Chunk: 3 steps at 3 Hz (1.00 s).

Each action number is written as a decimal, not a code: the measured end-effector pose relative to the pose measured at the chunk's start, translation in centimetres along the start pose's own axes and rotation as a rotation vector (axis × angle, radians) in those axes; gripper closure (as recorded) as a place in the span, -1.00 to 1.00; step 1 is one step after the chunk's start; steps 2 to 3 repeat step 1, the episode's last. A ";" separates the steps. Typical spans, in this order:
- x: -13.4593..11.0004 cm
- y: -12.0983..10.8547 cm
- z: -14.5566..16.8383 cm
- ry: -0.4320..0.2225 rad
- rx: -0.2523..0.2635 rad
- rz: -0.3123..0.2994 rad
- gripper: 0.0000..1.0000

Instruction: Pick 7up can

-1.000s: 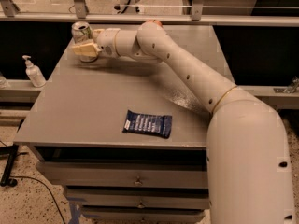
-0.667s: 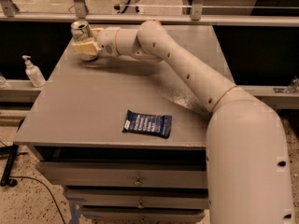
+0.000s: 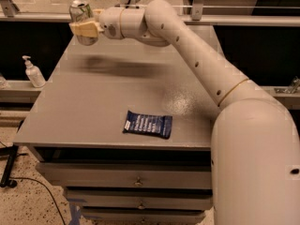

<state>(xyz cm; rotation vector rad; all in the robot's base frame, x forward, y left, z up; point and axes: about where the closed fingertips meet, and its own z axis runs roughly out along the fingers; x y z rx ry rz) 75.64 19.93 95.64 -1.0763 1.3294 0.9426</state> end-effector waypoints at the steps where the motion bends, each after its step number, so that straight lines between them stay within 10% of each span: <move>1: -0.1 0.1 0.0 -0.001 -0.004 0.002 1.00; 3: -0.1 0.1 0.0 -0.001 -0.004 0.002 1.00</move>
Offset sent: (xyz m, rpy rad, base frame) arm 0.0000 0.0000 0.0000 0.0000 0.0000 0.0000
